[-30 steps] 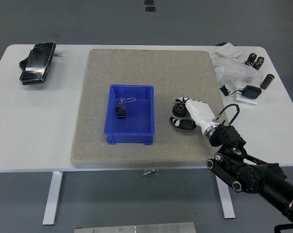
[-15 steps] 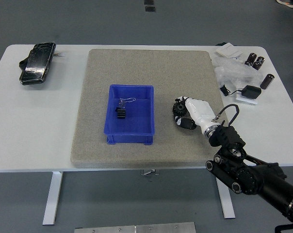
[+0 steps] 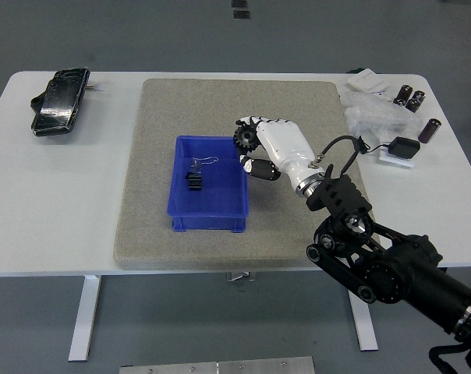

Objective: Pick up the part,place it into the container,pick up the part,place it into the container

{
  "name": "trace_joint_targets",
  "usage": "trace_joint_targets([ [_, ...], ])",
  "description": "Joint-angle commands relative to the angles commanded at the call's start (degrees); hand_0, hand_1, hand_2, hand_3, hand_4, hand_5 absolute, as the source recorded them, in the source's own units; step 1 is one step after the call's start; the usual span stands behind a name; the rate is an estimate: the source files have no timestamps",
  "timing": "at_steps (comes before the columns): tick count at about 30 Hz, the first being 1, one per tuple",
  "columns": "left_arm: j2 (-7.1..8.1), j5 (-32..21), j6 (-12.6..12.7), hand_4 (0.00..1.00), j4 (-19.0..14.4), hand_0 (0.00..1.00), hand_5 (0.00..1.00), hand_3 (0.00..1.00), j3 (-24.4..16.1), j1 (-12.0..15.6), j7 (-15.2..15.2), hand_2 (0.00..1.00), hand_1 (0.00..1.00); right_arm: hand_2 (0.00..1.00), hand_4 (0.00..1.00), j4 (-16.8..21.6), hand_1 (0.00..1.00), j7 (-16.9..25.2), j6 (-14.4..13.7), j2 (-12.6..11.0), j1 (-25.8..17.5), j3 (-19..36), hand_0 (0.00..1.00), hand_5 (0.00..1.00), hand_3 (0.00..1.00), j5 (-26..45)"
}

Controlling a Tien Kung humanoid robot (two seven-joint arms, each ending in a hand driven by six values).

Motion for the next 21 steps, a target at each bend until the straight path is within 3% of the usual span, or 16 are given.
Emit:
trace_joint_targets([
  [1,0.02,0.04,-0.01,0.686,0.00,0.643,0.240,0.611,-0.01,0.00,0.02,0.565,0.567,0.426,0.077,0.48,0.525,-0.46,0.67,0.44,0.16,-0.85,0.700,0.002,0.399,-1.03],
  [2,0.03,0.06,-0.01,0.686,0.00,0.643,0.240,0.611,-0.02,0.00,0.02,0.565,0.567,0.577,0.441,0.76,0.630,-0.84,1.19,0.81,0.30,-1.62,0.750,0.019,0.508,-2.02],
  [7,0.04,-0.01,0.02,0.686,0.00,0.643,0.240,0.611,0.07,0.16,0.11,0.565,0.567,0.577,0.441,0.31,0.630,-2.64,3.63,2.10,0.58,-4.87,0.750,0.019,0.508,-5.29],
  [8,0.03,-0.03,0.02,0.687,0.00,0.644,0.240,0.611,0.10,0.20,0.13,0.565,0.567,0.791,0.445,0.07,0.825,-2.81,3.94,2.22,0.60,-5.28,0.901,0.260,0.707,-5.56],
  [13,0.08,0.12,0.04,0.687,0.00,0.644,0.240,0.611,-0.07,0.14,0.18,0.565,0.567,0.791,0.445,-0.54,0.825,-2.97,4.35,2.29,0.83,-6.21,0.901,0.260,0.707,-5.54],
  [14,0.10,0.19,0.04,0.687,0.00,0.644,0.240,0.611,-0.14,0.09,0.17,0.565,0.567,0.885,0.610,-0.63,0.924,-2.96,4.34,2.28,0.87,-6.28,0.998,0.359,0.852,-5.42],
  [21,0.19,0.19,-0.02,0.687,0.00,0.644,0.240,0.611,-0.11,-0.21,0.07,0.565,0.567,0.889,0.647,-1.34,0.928,-3.12,4.82,2.20,0.82,-6.57,0.998,0.385,0.865,-4.16],
])
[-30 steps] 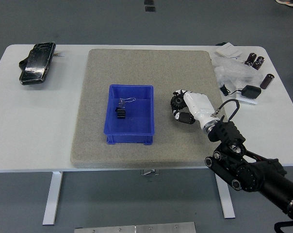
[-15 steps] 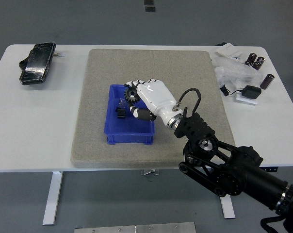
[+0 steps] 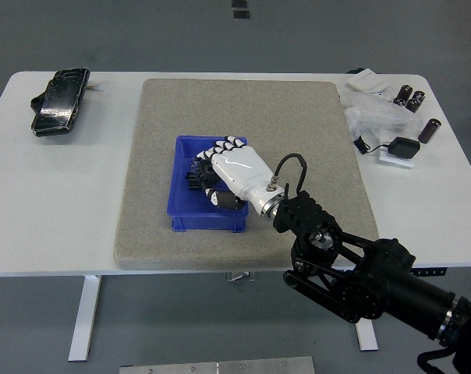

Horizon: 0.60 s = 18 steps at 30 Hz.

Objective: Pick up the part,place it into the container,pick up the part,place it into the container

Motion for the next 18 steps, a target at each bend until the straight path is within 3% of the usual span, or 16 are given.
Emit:
trace_joint_targets([
  [8,0.11,0.10,-0.02,0.687,0.00,0.644,0.240,0.611,0.01,0.15,0.06,0.565,0.567,0.884,0.653,-0.24,0.927,0.26,-0.13,-0.33,-0.30,0.41,0.998,0.378,0.864,1.48],
  [16,-0.10,0.05,0.00,0.687,0.00,0.644,0.241,0.611,-0.02,0.62,0.02,0.565,0.567,0.876,0.682,4.39,0.917,7.08,-6.90,-2.01,-5.73,9.29,0.998,0.414,0.853,13.22],
  [17,-0.15,-0.06,0.02,0.687,0.00,0.644,0.241,0.610,0.02,0.65,0.01,0.564,0.567,0.828,0.680,4.69,0.859,8.44,-7.67,-2.43,-6.77,10.81,0.919,0.412,0.793,15.22],
  [18,-0.20,-0.12,0.04,0.687,0.00,0.644,0.241,0.610,0.02,0.67,0.02,0.564,0.567,0.828,0.680,4.84,0.859,9.88,-8.21,-2.84,-7.72,12.47,0.919,0.412,0.793,17.60],
])
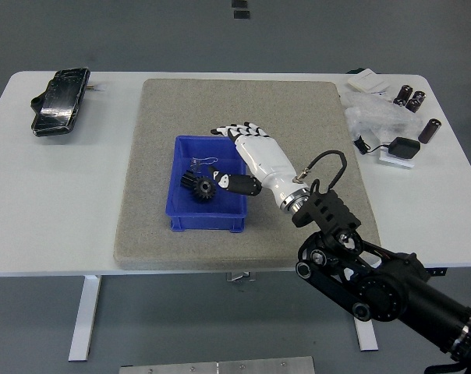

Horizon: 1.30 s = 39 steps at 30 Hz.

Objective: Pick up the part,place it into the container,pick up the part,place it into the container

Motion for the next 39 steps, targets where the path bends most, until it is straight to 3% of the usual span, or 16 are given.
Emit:
trace_joint_targets([
  [4,-0.23,-0.37,0.07,0.687,0.00,0.644,0.241,0.610,0.15,0.01,-0.02,0.564,0.567,0.828,0.680,-0.73,0.859,5.98,0.28,-2.05,-3.80,6.28,0.919,0.412,0.793,8.61],
  [5,-0.22,-0.43,0.10,0.686,0.00,0.644,0.241,0.610,0.14,0.03,-0.03,0.565,0.567,0.778,0.687,-0.97,0.800,7.66,0.94,-2.69,-4.91,8.02,0.858,0.409,0.735,11.02],
  [9,-0.04,-0.28,0.05,0.686,0.00,0.644,0.241,0.610,0.17,0.02,0.04,0.565,0.567,0.778,0.687,-1.12,0.800,13.43,3.11,-4.45,-8.84,14.09,0.858,0.409,0.735,19.79],
  [16,0.68,0.11,0.02,0.686,0.00,0.644,0.242,0.610,-0.15,0.22,0.00,0.564,0.567,0.765,0.702,-0.81,0.788,20.63,5.74,-5.34,-13.59,22.40,0.837,0.419,0.727,34.17],
  [24,0.85,0.28,-0.05,0.686,0.00,0.644,0.243,0.610,-0.15,0.18,0.11,0.564,0.567,0.750,0.717,-0.04,0.770,22.42,6.93,-4.74,-14.85,26.13,0.824,0.428,0.710,44.52],
  [39,0.60,0.50,-0.07,0.685,0.00,0.644,0.244,0.610,-0.28,0.83,0.09,0.565,0.568,0.748,0.721,0.84,0.764,23.19,8.94,-4.35,-16.12,27.83,0.820,0.438,0.709,49.23],
])
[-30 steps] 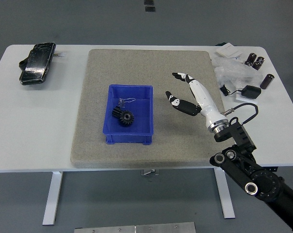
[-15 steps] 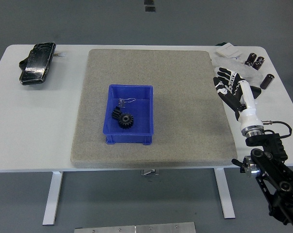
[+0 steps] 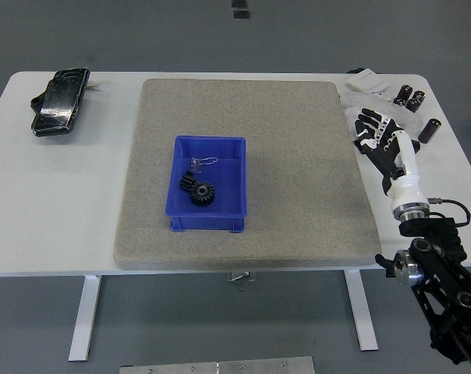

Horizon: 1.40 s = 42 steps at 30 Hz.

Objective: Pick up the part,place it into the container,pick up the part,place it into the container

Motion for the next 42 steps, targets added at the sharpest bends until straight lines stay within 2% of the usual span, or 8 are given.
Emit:
trace_joint_targets([
  [2,-0.04,-0.11,0.03,0.685,0.00,0.644,0.244,0.610,-0.01,0.05,-0.06,0.564,0.567,0.747,0.736,0.25,0.759,0.37,0.68,0.01,-0.24,0.38,0.820,0.467,0.707,1.34],
  [7,-0.40,-0.41,0.05,0.685,0.00,0.644,0.244,0.610,0.07,0.00,-0.17,0.564,0.567,0.747,0.736,0.69,0.759,1.08,2.34,0.05,-0.79,1.18,0.820,0.467,0.707,3.94],
  [8,-0.47,-0.47,0.05,0.686,0.00,0.644,0.245,0.610,0.10,-0.01,-0.18,0.564,0.567,0.744,0.748,0.75,0.748,1.14,2.51,0.06,-0.86,1.31,0.810,0.514,0.706,4.11],
  [25,-1.27,-0.39,0.17,0.686,0.00,0.644,0.245,0.610,-0.24,-0.29,-0.26,0.565,0.566,0.742,0.758,1.41,0.737,1.44,3.46,0.44,-1.06,2.81,0.805,0.513,0.705,5.45],
  [31,-1.89,-1.23,0.30,0.687,0.00,0.644,0.246,0.610,0.12,0.13,-0.33,0.565,0.567,0.741,0.762,0.27,0.737,1.37,3.51,0.04,1.52,-0.54,0.806,0.515,0.707,5.57],
  [36,-1.82,-1.21,0.48,0.686,0.00,0.644,0.246,0.610,-0.28,0.20,-0.41,0.565,0.567,0.740,0.757,-0.29,0.730,1.21,3.29,0.77,4.61,-3.74,0.805,0.509,0.703,4.06],
  [42,-1.85,-1.22,0.38,0.687,0.00,0.644,0.247,0.610,0.02,0.07,-0.50,0.565,0.567,0.740,0.758,0.15,0.730,1.19,3.19,0.79,5.53,-5.15,0.802,0.515,0.702,3.91],
])
